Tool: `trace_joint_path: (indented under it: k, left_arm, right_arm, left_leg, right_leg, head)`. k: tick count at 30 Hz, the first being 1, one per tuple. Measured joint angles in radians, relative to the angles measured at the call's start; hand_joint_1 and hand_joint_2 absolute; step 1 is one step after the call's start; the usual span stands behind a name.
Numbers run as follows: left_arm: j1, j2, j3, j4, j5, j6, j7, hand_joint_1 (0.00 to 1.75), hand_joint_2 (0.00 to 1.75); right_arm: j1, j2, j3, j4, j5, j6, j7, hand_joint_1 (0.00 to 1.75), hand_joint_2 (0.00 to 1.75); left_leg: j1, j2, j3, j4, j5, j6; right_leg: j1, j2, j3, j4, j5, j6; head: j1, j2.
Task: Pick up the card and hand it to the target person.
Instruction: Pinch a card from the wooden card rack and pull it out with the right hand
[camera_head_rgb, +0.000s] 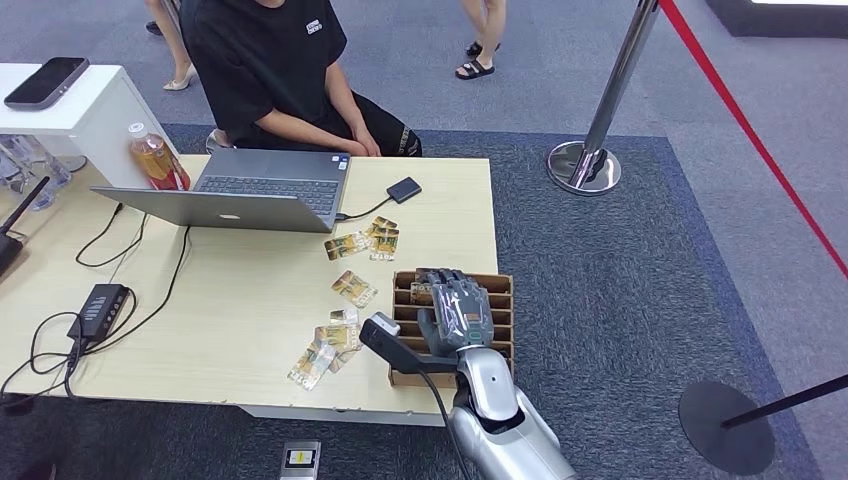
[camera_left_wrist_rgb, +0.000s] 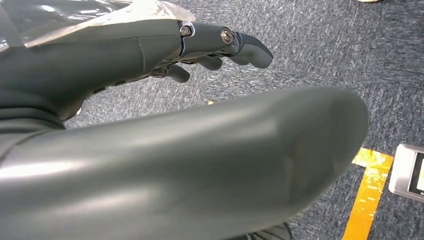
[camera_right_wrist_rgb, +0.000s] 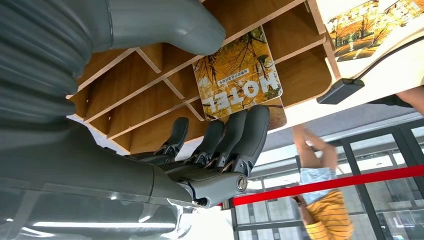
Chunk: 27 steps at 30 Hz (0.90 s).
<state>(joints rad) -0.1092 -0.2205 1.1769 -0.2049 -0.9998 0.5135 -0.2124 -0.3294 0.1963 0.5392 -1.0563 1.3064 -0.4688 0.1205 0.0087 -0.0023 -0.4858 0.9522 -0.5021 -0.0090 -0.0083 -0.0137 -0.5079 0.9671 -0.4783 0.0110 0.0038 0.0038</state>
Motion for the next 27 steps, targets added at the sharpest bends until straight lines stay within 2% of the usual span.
trace_joint_path:
  k: [27]
  left_arm:
    - [0.000,0.000,-0.001,0.000,-0.004,-0.009,-0.012,0.00,0.00]
  right_arm:
    - [-0.002,0.000,-0.001,0.000,-0.012,-0.001,0.015,0.70,1.75]
  left_leg:
    - [0.000,0.000,0.000,0.000,0.000,0.000]
  right_leg:
    - [0.000,0.000,0.000,0.000,0.000,0.000]
  head:
    - [0.000,0.000]
